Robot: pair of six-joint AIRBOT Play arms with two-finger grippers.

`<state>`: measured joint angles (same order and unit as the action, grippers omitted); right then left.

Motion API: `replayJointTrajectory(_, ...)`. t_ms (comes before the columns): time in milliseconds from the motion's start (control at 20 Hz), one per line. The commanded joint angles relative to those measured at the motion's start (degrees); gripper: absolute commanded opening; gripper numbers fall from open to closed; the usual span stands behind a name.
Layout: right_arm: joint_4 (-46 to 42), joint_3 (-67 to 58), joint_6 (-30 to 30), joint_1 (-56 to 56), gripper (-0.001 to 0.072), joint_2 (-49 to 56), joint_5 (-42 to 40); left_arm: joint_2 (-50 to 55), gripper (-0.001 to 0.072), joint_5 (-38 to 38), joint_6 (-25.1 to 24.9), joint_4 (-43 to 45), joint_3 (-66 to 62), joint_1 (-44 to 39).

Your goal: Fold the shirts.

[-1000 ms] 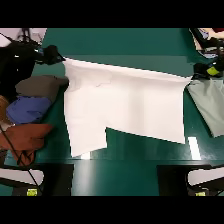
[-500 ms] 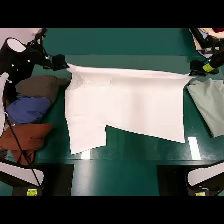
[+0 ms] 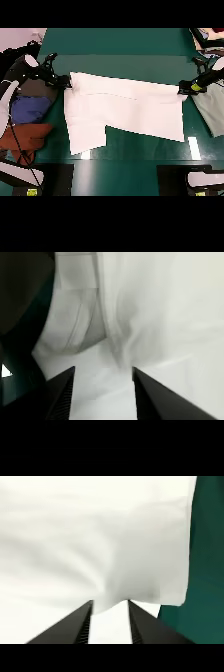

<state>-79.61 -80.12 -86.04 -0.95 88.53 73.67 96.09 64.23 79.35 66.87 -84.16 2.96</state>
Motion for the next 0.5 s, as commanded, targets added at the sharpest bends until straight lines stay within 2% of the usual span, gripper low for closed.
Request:
replayJointTrajectory(0,0.5,3.4,0.2,-0.7,0.0352,-3.3,-0.4,-0.4,0.0421,7.6,1.2,0.6,-0.3,1.1)
replayJointTrajectory(100,0.5,4.1,1.7,-0.4,0.0351,-7.0,1.5,-3.5,0.042,11.0,0.5,1.4,1.8,2.1)
replayJointTrajectory(250,0.5,9.7,2.6,0.5,0.0351,-15.0,2.3,-15.0,0.042,7.6,1.3,3.5,14.6,1.9)
replayJointTrajectory(450,0.6,18.3,3.2,3.1,0.0351,-23.3,2.4,-28.7,0.0421,6.2,1.2,0.7,34.7,1.4)
